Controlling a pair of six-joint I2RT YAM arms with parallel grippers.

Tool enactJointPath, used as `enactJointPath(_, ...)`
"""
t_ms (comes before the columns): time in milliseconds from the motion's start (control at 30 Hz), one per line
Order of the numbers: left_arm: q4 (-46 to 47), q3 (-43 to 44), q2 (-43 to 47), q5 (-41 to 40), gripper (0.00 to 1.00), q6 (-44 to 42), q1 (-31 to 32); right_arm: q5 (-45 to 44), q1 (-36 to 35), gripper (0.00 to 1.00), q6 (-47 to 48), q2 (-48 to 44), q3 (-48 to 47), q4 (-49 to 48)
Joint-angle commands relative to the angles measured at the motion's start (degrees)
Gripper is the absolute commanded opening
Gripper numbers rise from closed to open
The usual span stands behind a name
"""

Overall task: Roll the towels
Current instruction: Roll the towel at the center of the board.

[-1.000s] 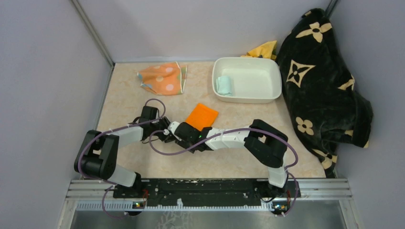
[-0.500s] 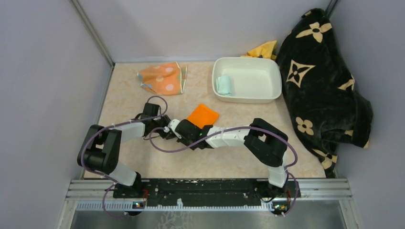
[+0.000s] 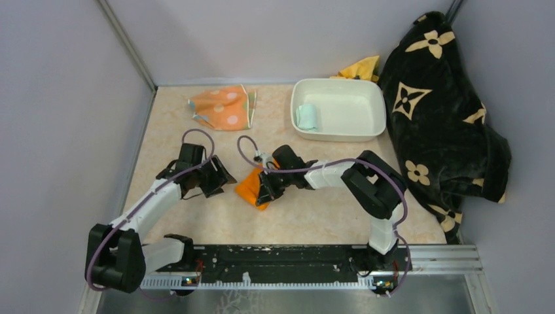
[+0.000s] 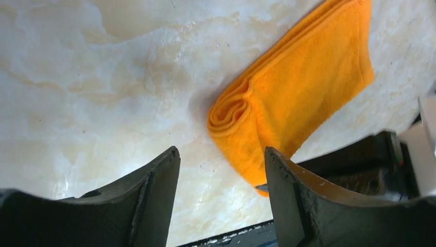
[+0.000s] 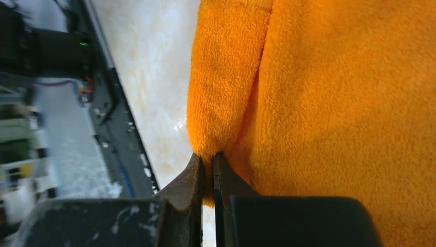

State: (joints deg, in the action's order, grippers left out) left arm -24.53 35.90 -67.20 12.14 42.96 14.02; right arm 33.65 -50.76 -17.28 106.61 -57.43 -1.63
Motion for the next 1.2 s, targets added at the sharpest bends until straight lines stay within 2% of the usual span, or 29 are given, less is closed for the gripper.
enactJointPath(0,-5.72,-1.44,4.36,2.69,0.68,-2.57,-0.05,16.76,4.37,0.0,-17.72,1.0,4.25,-20.38)
enactJointPath(100,-2.87,-4.48,6.34,7.52,0.68,-1.88,-0.02,19.43,6.54,0.0,-24.41,3.44,5.68,-25.72)
enactJointPath(367,9.23,-8.12,2.93,14.43,0.67,2.88,0.04,19.83,10.22,0.0,-30.77,8.96,6.79,-26.75)
enactJointPath(567,15.48,-6.04,-3.88,15.43,0.6,3.58,0.03,18.37,11.74,0.0,-31.45,11.47,6.87,-23.53)
enactJointPath(733,18.25,-3.66,-9.13,14.82,0.5,3.27,0.21,16.71,12.26,0.0,-30.24,11.72,6.74,-20.87)
enactJointPath(867,18.71,-2.52,-12.49,13.38,0.48,3.52,0.39,13.85,12.14,0.08,-25.44,8.43,5.5,-15.44)
enactJointPath(1067,17.44,-2.42,-17.44,11.13,0.41,3.98,0.57,3.09,10.41,0.34,-13.97,-1.41,2.86,-2.47)
enactJointPath(1167,17.25,-2.35,-19.07,10.52,0.36,3.8,0.78,-4.38,8.02,0.37,-7.8,-5.91,0.56,5.11)
